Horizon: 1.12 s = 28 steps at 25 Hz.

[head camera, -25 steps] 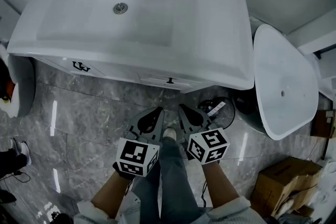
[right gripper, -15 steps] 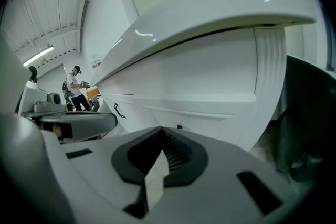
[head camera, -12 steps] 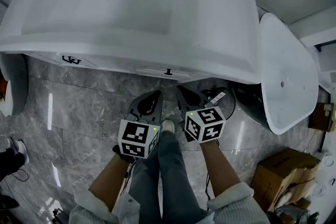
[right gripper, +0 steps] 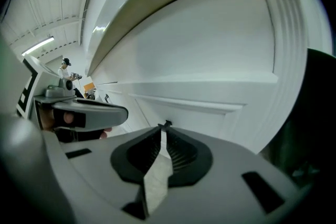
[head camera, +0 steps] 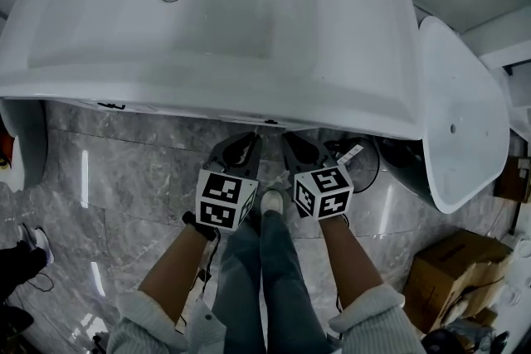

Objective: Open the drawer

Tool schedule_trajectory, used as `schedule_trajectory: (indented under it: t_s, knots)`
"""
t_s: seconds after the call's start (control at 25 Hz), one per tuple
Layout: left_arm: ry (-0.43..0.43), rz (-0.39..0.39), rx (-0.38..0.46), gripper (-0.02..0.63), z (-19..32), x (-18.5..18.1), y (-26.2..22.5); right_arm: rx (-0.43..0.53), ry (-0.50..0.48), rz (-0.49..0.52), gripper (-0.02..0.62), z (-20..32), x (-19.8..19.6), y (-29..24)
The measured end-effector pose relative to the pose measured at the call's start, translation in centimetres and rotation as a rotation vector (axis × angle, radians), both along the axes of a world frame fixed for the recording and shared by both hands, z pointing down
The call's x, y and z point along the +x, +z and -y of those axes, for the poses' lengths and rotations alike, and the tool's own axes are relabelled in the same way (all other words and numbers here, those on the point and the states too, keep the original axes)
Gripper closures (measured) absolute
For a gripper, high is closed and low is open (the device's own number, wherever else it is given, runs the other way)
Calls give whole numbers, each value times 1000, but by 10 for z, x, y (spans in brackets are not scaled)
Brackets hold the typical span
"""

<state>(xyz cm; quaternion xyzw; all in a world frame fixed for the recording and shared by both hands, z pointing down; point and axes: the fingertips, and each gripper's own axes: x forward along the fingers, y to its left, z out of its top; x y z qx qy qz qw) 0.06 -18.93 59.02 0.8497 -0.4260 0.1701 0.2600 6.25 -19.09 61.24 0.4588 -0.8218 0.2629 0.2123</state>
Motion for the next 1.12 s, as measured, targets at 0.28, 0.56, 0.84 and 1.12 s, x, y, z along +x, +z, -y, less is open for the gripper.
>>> schedule_trajectory:
  t_s: [0.28, 0.56, 0.84, 1.12]
  knots:
    - [61, 79, -36, 541, 14, 1, 38, -25, -32, -44, 525, 8, -7, 20]
    - [143, 136, -30, 514, 24, 19, 57, -19, -77, -103, 521, 21, -10, 31]
    - [244, 239, 33, 514, 32, 27, 65, 7, -125, -167, 528, 27, -13, 39]
    - [379, 376, 115, 519, 32, 33, 67, 96, -272, -298, 551, 26, -18, 36]
